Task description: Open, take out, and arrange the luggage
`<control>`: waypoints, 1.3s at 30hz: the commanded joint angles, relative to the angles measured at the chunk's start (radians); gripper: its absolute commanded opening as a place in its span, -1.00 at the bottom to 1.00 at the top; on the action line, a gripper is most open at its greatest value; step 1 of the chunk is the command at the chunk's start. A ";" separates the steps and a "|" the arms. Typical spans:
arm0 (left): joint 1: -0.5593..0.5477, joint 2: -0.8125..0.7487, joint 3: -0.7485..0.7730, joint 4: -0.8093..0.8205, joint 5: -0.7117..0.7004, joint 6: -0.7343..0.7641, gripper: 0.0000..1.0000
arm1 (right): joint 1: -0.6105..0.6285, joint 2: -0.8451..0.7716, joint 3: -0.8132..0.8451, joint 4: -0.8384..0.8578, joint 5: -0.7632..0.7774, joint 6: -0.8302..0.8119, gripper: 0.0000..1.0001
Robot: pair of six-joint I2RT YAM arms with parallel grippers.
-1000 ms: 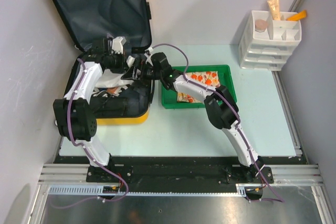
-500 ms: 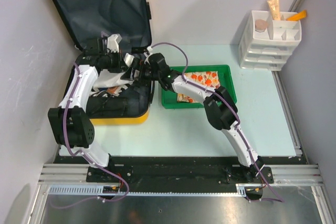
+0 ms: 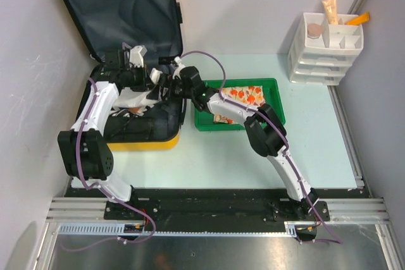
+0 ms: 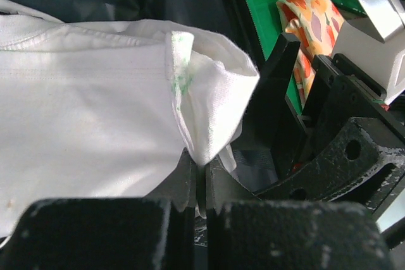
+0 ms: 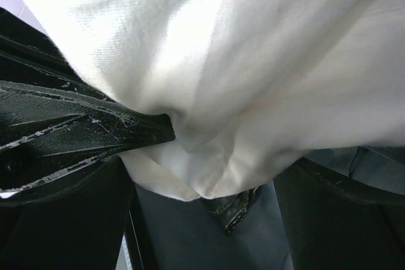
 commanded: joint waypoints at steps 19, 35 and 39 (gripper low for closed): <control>-0.057 -0.005 0.024 -0.114 0.067 -0.043 -0.36 | -0.026 -0.140 -0.057 0.269 0.035 -0.192 -0.87; 0.046 0.071 0.286 -0.113 0.076 -0.011 0.94 | -0.187 -0.272 -0.112 0.238 -0.296 -0.210 -1.00; 0.045 0.080 0.286 -0.113 0.090 -0.004 0.94 | -0.272 -0.353 -0.253 0.232 -0.428 -0.201 -1.00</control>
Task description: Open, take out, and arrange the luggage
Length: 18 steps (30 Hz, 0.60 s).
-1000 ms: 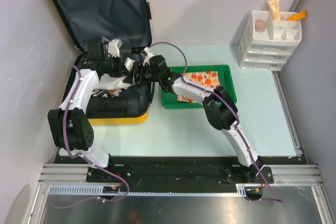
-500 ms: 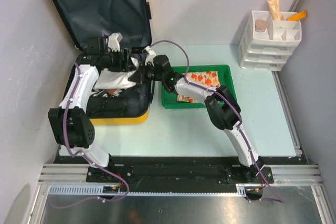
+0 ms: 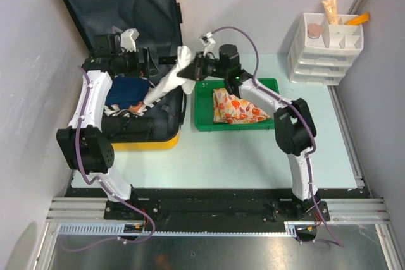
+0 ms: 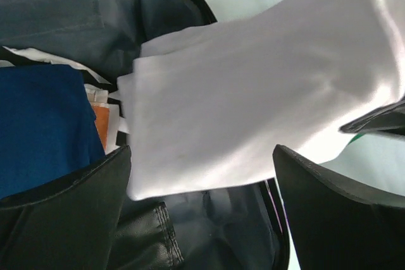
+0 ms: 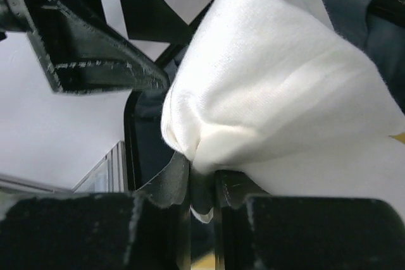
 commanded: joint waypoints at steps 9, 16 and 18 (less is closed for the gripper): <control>0.000 0.046 0.059 -0.014 0.096 0.010 0.93 | -0.297 -0.315 -0.357 -0.164 -0.268 -0.200 -1.00; 0.000 0.071 0.074 -0.014 0.102 0.014 0.93 | -0.465 -0.356 -0.455 -0.332 -0.256 -0.427 -1.00; 0.000 0.069 0.065 -0.014 0.095 0.042 0.93 | -0.490 -0.364 -0.497 -0.365 -0.241 -0.503 -1.00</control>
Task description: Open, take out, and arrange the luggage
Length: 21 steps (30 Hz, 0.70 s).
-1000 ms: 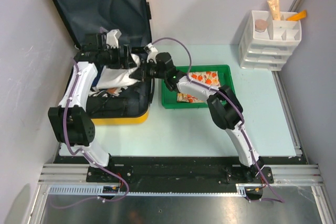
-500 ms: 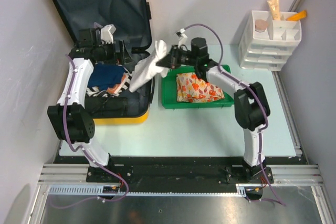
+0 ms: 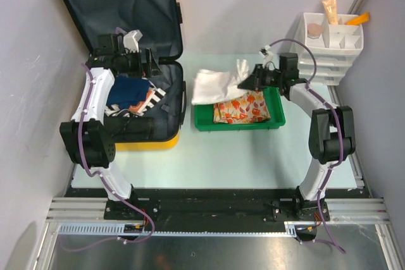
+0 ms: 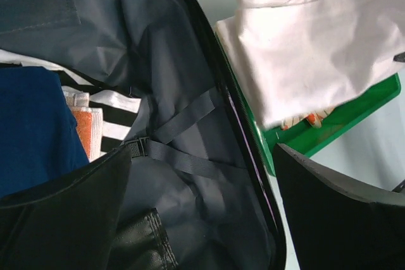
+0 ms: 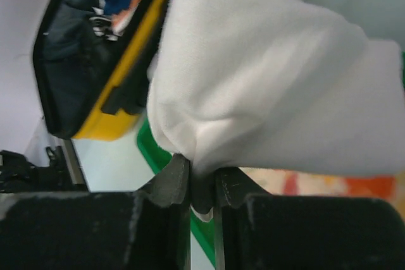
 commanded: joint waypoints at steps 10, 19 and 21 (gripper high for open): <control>0.000 -0.024 -0.050 -0.004 -0.071 0.129 0.95 | -0.155 0.010 -0.171 -0.217 0.008 -0.292 -1.00; 0.010 -0.050 -0.121 -0.016 -0.155 0.177 0.94 | -0.219 -0.025 -0.137 -0.329 0.019 -0.310 0.18; 0.021 -0.047 -0.119 -0.028 -0.228 0.215 0.94 | -0.221 -0.065 -0.137 -0.337 0.040 -0.290 0.60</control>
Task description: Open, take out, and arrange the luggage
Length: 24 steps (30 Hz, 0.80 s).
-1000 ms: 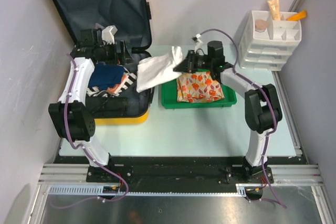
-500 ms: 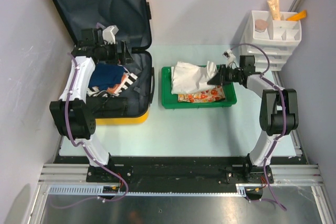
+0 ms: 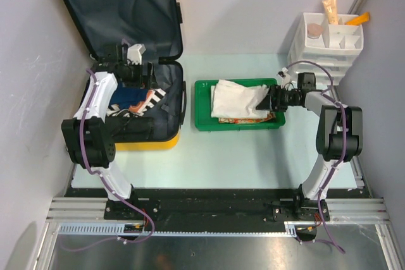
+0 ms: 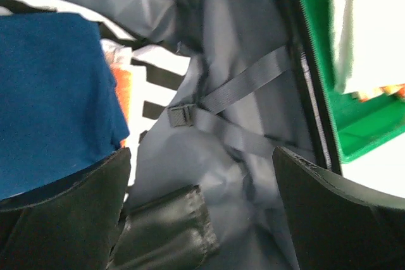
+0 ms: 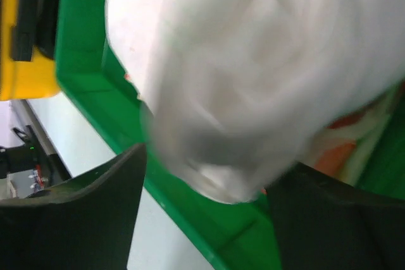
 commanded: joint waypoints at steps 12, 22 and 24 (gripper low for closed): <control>0.050 0.090 0.063 -0.063 -0.290 0.368 0.68 | 0.012 -0.352 0.039 0.024 0.273 0.084 0.82; -0.021 0.276 0.210 -0.054 -0.342 0.356 0.45 | 0.109 -0.321 0.043 0.077 0.234 0.129 0.83; -0.024 0.314 0.239 -0.050 -0.391 0.329 0.43 | 0.110 -0.300 0.043 0.076 0.233 0.126 0.82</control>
